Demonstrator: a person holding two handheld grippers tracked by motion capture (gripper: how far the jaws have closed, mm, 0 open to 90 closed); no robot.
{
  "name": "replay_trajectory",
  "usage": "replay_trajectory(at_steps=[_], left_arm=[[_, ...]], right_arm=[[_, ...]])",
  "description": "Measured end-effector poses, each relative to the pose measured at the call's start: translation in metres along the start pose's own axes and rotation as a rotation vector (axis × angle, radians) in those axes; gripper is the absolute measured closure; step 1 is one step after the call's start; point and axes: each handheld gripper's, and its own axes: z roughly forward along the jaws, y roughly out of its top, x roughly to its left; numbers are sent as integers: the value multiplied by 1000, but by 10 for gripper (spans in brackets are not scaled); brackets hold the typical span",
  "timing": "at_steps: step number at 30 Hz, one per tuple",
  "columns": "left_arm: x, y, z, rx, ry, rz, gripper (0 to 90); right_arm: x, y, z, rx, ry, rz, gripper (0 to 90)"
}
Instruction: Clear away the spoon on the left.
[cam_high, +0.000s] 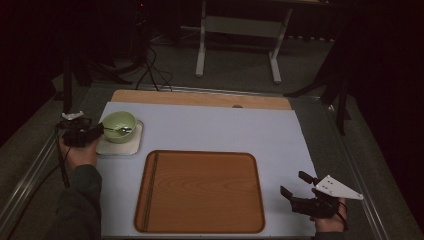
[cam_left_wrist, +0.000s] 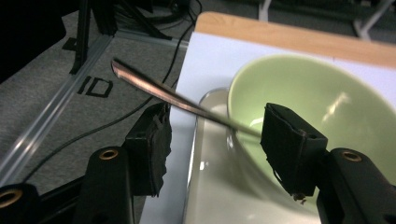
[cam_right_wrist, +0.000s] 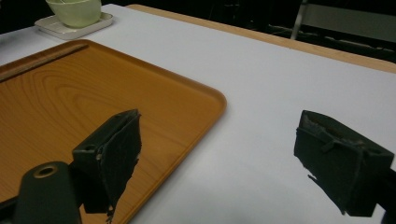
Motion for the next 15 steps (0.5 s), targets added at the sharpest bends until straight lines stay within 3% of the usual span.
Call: replay_trajectory(at_steps=[5,6,11,15], left_arm=[[1,3,5,8,9,-34,454],[2,4,8,12,-12,-71,491],[4,4,13,23,-26,-93,595],[2,4,10,7,-21,-82,679]], right_arm=[[0,0,0,-1,2,-3,145],[-1,0,-1,0,2,0,145],[-3,0,-1,-3,1,4,145],[-3,0,-1,-4,0,4,144]])
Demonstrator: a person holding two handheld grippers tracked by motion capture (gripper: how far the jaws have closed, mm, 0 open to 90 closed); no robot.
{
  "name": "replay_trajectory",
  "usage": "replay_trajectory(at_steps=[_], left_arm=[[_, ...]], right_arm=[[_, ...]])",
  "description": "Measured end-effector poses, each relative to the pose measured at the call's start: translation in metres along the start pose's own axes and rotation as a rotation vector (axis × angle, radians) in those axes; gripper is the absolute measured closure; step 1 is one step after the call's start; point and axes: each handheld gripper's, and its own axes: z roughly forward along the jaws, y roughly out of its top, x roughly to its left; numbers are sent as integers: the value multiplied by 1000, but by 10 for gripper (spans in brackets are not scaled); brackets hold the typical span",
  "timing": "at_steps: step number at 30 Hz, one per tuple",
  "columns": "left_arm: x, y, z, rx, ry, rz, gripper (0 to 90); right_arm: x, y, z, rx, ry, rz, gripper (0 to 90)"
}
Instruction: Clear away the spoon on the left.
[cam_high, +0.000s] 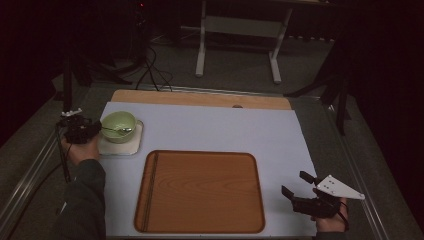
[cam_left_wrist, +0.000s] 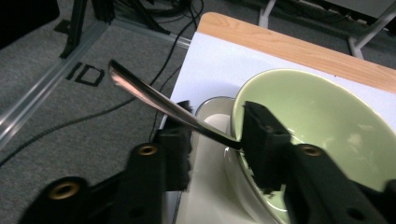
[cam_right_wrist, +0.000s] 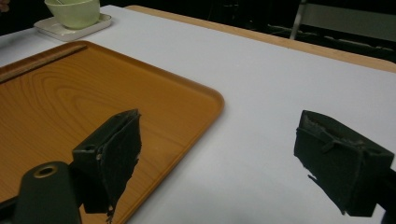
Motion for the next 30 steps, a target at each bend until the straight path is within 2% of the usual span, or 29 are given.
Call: replay_trajectory(at_steps=[2,5,6,7,8,10,12,13,16,18,19,22,24,27,30], left_arm=[[-1,1,-4,-15,-8,4,713],[-6,5,-18,-71,-23,30,769],[-6,5,-18,-71,-23,30,785],[-9,8,-24,-96,-34,48,806],[-9,8,-24,-96,-34,48,817],[-16,13,-31,-119,-60,80,845],[-18,14,-32,-124,-75,88,875],[-25,17,-34,-137,-107,111,894],[-38,19,-34,-135,-121,184,898],[-43,19,-33,-138,-128,199,897],[-51,19,-31,-131,-146,224,897],[-58,17,-29,-128,-161,239,892],[-66,16,-27,-142,-195,244,884],[-73,16,-26,-162,-206,266,881],[-76,17,-26,-161,-204,286,887]], right_arm=[[0,0,0,2,-1,-1,145],[0,0,-1,-1,-1,3,144],[0,0,-1,-1,-1,3,144],[0,1,0,-1,0,1,144],[0,1,0,-2,1,0,145],[1,1,1,-1,3,-3,144],[1,2,1,0,4,-4,144],[1,2,1,-1,3,-5,145],[-1,1,0,-8,-2,6,145],[-1,1,-1,-7,-2,8,145],[-2,1,-1,-7,-1,8,144],[-1,2,0,-7,2,3,144],[0,2,0,-5,4,4,144],[-1,1,0,-7,4,4,144],[-1,1,-1,-8,1,1,145]])
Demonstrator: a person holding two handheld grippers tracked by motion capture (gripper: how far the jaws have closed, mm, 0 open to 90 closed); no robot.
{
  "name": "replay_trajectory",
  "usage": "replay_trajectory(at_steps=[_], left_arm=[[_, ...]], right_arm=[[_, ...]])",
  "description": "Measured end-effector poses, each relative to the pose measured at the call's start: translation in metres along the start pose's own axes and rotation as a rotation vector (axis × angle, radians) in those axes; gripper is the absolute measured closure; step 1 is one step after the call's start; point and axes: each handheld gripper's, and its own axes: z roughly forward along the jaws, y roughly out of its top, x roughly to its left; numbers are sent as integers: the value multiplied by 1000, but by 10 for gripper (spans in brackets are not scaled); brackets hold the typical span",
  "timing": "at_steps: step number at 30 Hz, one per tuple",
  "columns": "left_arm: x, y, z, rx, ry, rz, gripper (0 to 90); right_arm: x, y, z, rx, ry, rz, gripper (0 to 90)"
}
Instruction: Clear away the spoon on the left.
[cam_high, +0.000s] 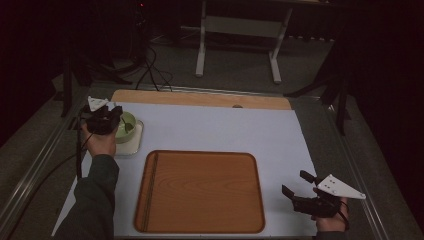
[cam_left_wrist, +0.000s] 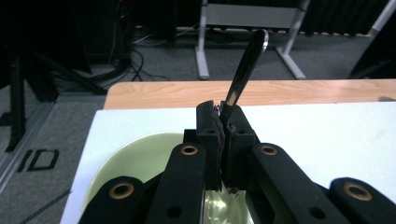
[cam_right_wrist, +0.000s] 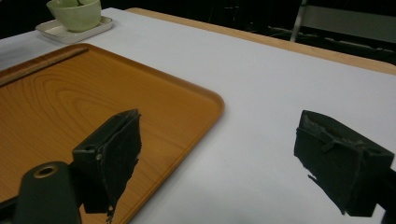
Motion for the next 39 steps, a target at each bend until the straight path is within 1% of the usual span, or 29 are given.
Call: replay_trajectory(at_steps=[1,3,9,12,13,14,15,18,19,28,29,30,34,36,37,39], left_arm=[[0,2,-2,2,14,19,898],[3,4,-5,2,7,16,900],[8,9,-15,7,29,45,900],[9,11,-20,-2,25,47,900],[10,13,-25,-16,20,48,900],[10,13,-25,-16,20,48,900],[11,15,-30,-22,14,48,900],[12,17,-34,-22,14,49,900],[14,19,-38,-25,8,48,900],[14,26,-48,-26,-19,61,900],[16,28,-52,-28,-37,56,900],[16,28,-52,-28,-37,56,900],[16,31,-61,-33,-70,54,900],[16,32,-63,-34,-72,53,900],[14,33,-66,-28,-84,56,900],[13,34,-68,-21,-94,62,900]], right_arm=[[0,0,0,1,-1,3,145],[0,0,-1,-1,-2,5,144],[-1,0,-1,-5,-5,6,144],[0,0,0,0,-4,2,144],[0,0,0,1,-4,1,144],[0,0,0,1,-4,1,144],[0,0,0,1,-2,0,144],[1,0,0,1,-2,-1,144],[1,0,0,-1,-1,0,144],[2,1,0,-1,1,-3,144],[2,1,0,0,0,0,144],[2,1,0,0,0,0,144],[2,1,0,-3,1,-2,144],[2,1,0,-3,1,-2,144],[2,1,0,-3,1,-1,144],[2,1,0,-2,2,-1,144]])
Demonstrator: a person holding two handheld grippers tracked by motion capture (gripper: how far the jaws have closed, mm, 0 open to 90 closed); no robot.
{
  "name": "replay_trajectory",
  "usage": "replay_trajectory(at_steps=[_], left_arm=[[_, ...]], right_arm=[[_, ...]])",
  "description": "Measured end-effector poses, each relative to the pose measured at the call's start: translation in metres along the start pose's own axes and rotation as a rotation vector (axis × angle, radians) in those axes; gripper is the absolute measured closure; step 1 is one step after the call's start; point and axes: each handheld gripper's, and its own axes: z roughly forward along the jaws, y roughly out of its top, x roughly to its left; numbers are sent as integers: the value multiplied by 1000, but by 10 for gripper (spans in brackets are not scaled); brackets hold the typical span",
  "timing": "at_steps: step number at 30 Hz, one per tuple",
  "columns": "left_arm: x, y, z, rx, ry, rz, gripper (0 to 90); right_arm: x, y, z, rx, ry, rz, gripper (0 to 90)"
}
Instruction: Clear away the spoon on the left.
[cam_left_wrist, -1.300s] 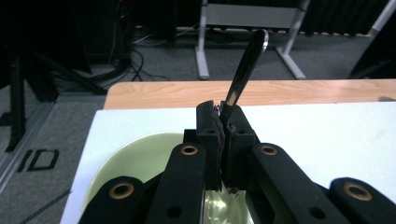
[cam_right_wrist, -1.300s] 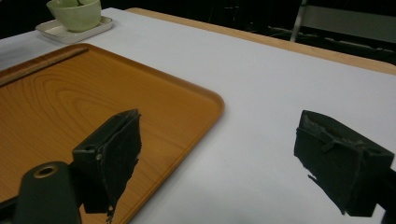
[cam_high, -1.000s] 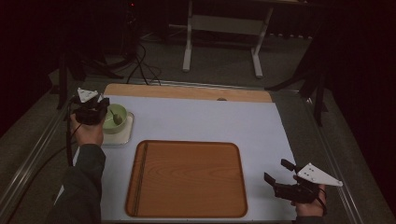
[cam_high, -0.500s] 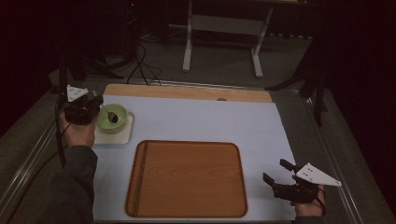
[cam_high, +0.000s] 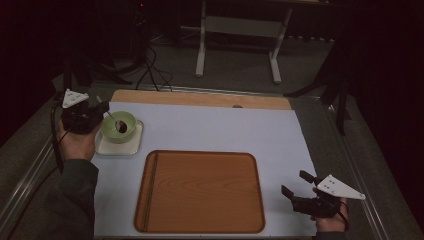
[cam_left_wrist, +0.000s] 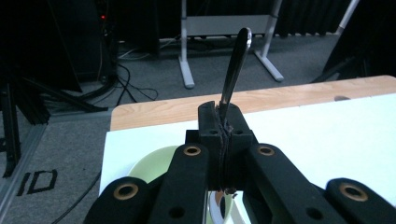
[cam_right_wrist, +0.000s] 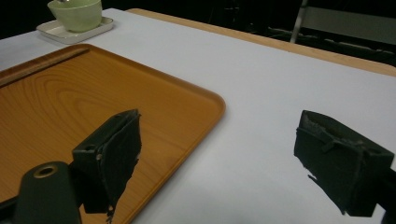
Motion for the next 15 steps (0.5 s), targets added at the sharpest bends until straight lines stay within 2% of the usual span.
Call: replay_trajectory(at_steps=[5,8,15], left_arm=[[-4,3,-4,11,-34,5,900],[-9,6,-9,20,-56,28,900],[-17,8,-16,35,-92,45,900]], right_arm=[[0,0,0,1,-2,2,144],[0,0,0,0,0,0,144],[0,0,1,1,0,-1,144]])
